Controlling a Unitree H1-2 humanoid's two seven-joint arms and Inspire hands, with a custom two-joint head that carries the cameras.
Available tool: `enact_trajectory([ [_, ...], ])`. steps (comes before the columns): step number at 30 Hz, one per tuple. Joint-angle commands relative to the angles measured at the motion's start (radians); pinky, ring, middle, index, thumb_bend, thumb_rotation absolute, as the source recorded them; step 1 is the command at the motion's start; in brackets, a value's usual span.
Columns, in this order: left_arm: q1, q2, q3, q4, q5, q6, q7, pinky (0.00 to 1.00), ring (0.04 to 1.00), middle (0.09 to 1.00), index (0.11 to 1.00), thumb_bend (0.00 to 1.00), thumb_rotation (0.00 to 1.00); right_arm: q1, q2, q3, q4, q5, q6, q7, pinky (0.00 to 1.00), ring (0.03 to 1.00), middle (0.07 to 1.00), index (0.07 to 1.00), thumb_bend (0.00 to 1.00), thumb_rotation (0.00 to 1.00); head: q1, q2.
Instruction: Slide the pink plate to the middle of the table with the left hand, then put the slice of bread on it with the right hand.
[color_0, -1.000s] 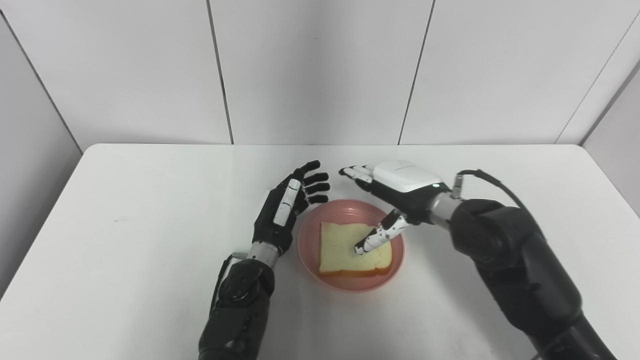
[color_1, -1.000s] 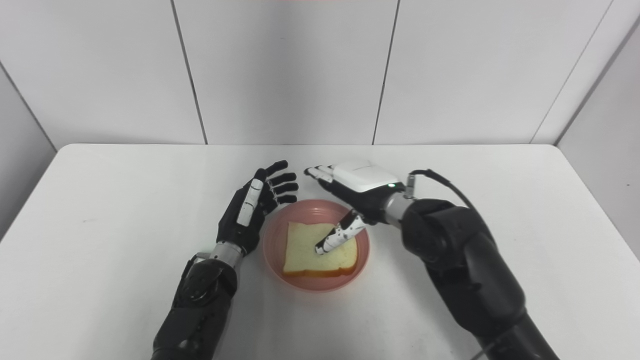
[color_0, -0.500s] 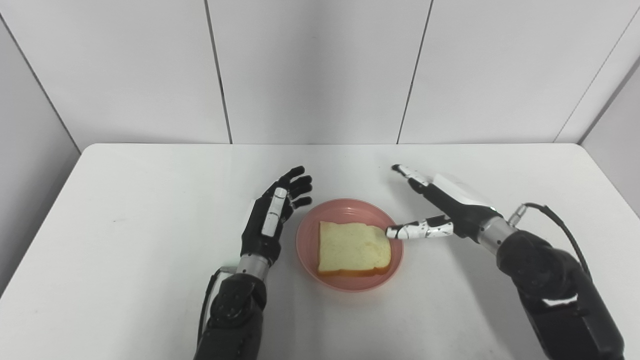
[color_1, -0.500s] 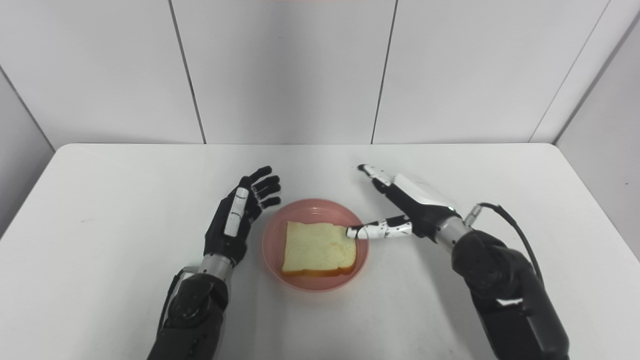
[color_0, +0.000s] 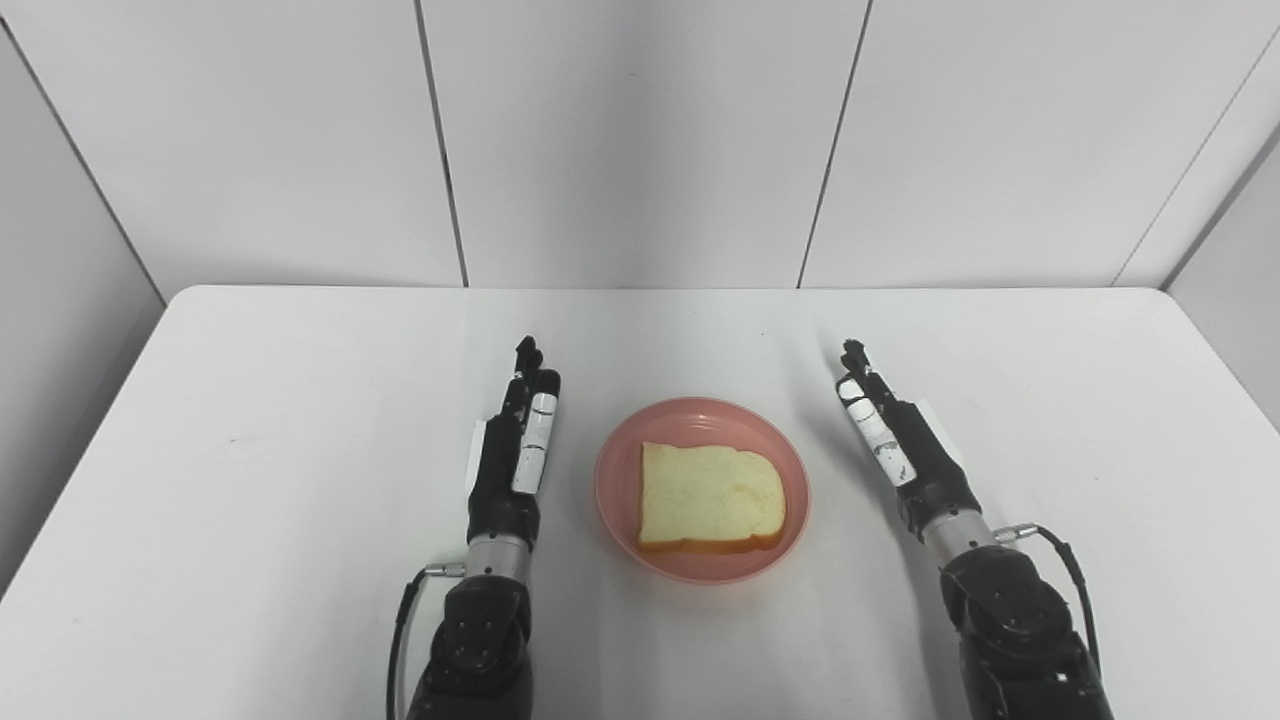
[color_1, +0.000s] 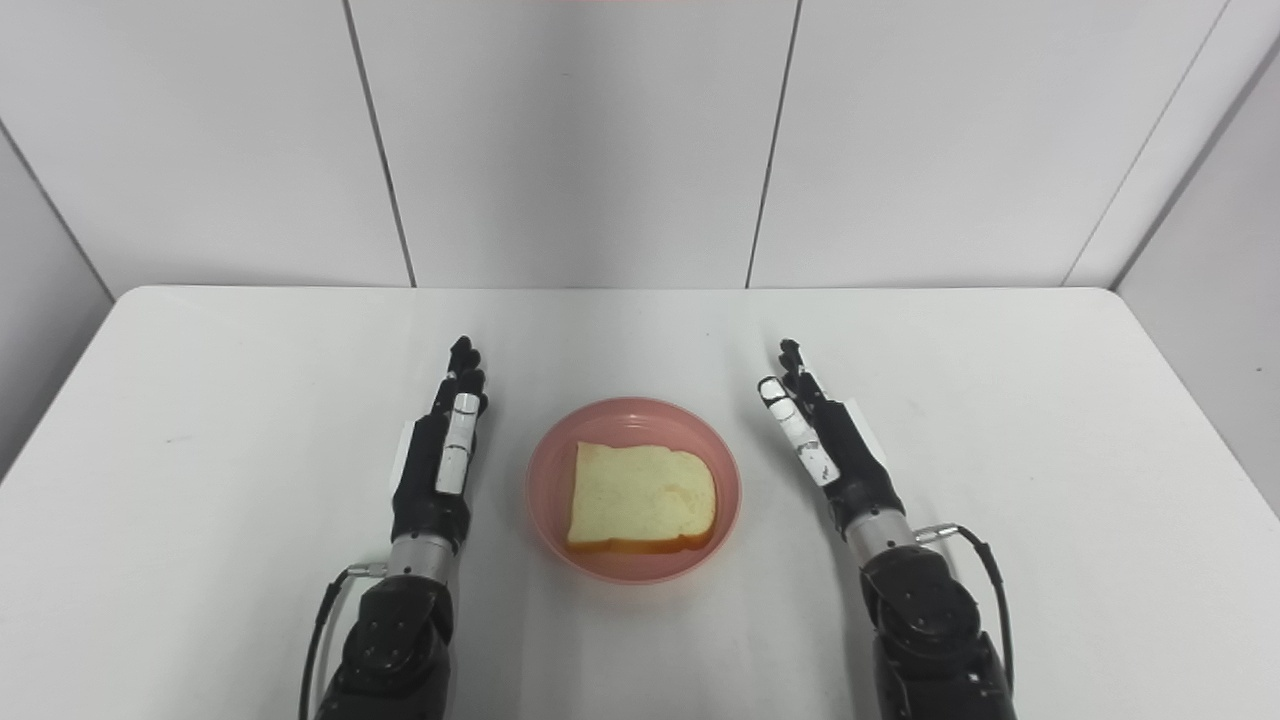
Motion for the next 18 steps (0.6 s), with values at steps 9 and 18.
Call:
enact_trajectory([
  [9,-0.003,0.029,-0.005,-0.046,-0.006,0.102,-0.014,1.0,1.0,1.0,0.965,0.82,0.98,-0.009,0.02,0.003,0.023,0.117,-0.071,-0.039,1.0,1.0,1.0,1.0,1.0,1.0,-0.003,0.001],
  [18,0.003,0.031,-0.006,-0.056,-0.056,0.098,-0.039,1.0,0.996,0.984,0.949,0.8,0.99,-0.008,0.057,-0.001,0.039,0.15,-0.121,-0.106,1.0,1.0,1.0,1.0,1.0,1.0,-0.008,0.003],
])
